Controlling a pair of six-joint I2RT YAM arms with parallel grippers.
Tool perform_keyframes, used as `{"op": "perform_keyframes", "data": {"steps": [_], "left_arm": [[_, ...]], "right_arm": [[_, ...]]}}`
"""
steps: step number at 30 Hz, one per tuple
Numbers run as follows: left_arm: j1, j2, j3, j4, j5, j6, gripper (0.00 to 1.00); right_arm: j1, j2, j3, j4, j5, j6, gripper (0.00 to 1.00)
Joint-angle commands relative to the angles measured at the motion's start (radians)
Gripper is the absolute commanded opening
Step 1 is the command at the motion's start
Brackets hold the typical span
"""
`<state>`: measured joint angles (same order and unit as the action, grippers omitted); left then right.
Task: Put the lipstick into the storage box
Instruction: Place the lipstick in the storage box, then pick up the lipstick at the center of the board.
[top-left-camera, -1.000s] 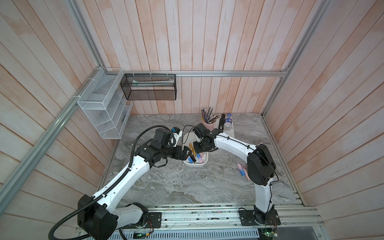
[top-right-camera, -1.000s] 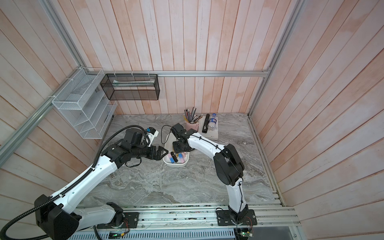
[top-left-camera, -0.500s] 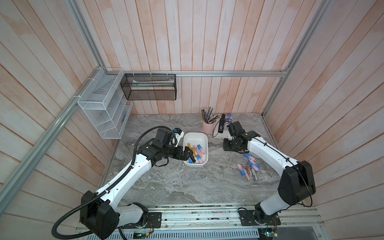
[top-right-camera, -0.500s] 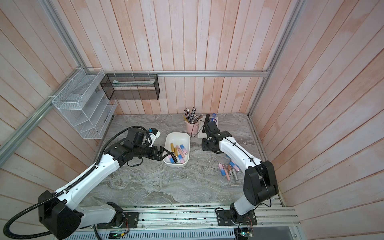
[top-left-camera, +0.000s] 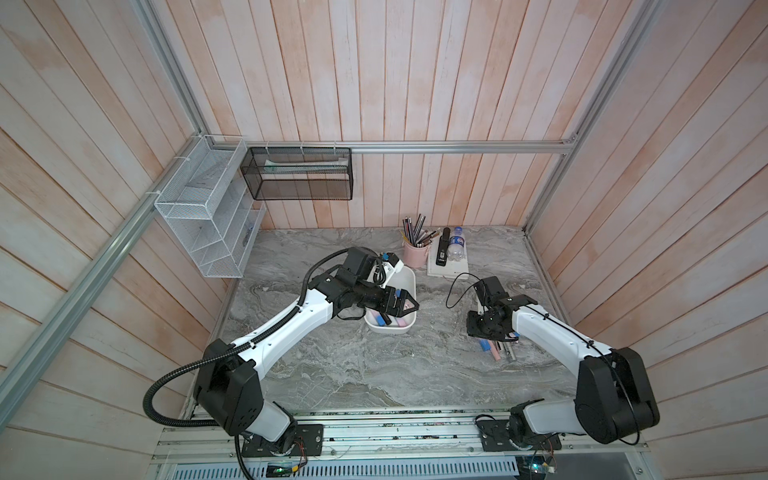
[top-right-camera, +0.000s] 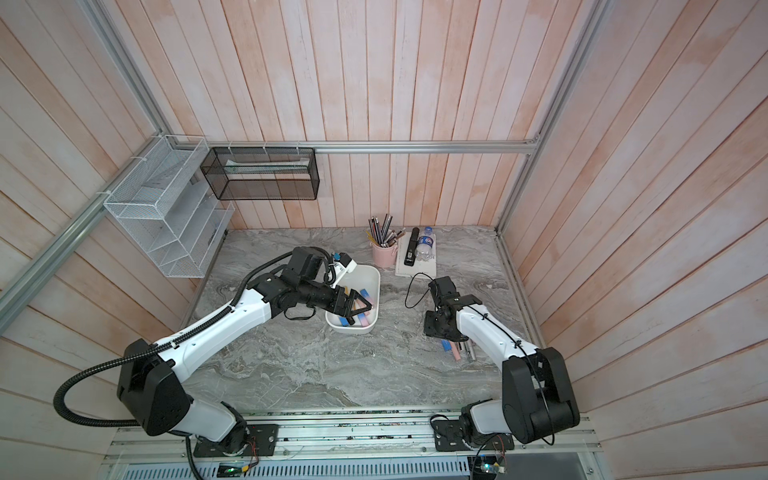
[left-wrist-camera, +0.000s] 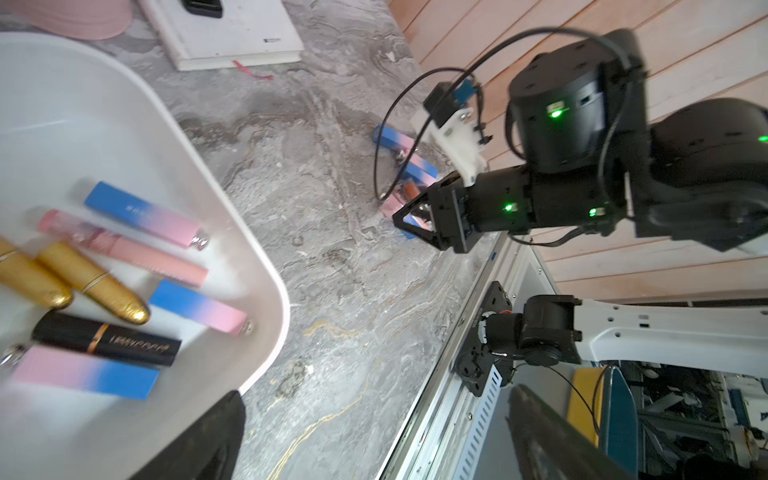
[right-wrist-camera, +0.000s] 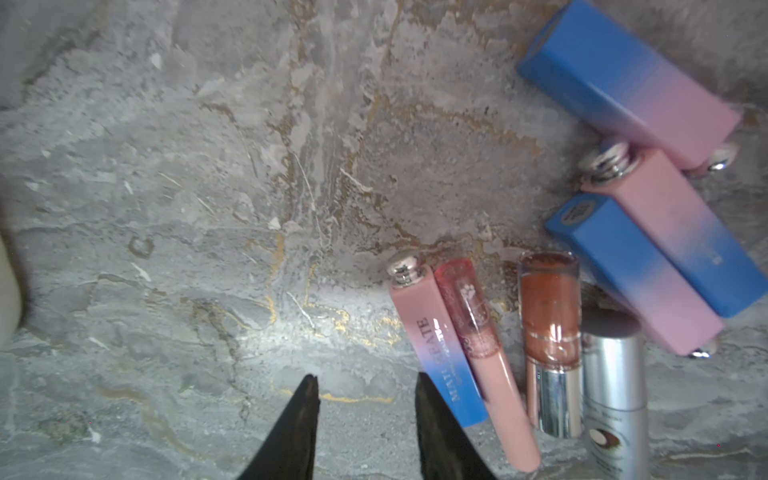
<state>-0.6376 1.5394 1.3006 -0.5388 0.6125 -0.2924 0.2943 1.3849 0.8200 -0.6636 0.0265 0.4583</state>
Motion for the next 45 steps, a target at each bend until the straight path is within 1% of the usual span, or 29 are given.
{"op": "perform_keyframes", "data": {"steps": [1,9,15,20,26,32,34,39,45], "left_arm": [[-0.017,0.04,0.042,0.034,0.035,0.011,1.0],[-0.028,0.073,0.064,0.037,-0.034,0.025,1.0],[-0.028,0.078,0.078,0.034,-0.06,0.03,1.0],[-0.028,0.076,0.085,0.025,-0.082,0.045,1.0],[-0.026,0.079,0.08,0.017,-0.088,0.061,1.0],[-0.026,0.072,0.062,0.013,-0.097,0.086,1.0],[-0.023,0.068,0.058,0.006,-0.1,0.094,1.0],[-0.005,0.049,0.051,-0.007,-0.117,0.101,1.0],[0.04,0.003,0.008,0.009,-0.126,0.093,1.0]], "right_arm": [[-0.024,-0.02,-0.029,0.019,0.002,0.02,0.4],[-0.049,-0.009,-0.036,0.028,0.006,0.016,0.4],[-0.082,0.04,-0.038,0.05,-0.008,-0.002,0.4],[-0.087,0.077,-0.035,0.061,-0.02,-0.012,0.39],[-0.086,0.105,-0.025,0.043,-0.008,-0.006,0.3],[-0.085,0.11,-0.027,0.053,-0.009,0.006,0.27],[-0.083,0.119,-0.021,0.051,-0.016,0.009,0.24],[-0.048,0.127,0.061,0.011,0.0,0.014,0.23],[0.022,0.175,0.257,-0.049,0.01,0.02,0.23]]}}
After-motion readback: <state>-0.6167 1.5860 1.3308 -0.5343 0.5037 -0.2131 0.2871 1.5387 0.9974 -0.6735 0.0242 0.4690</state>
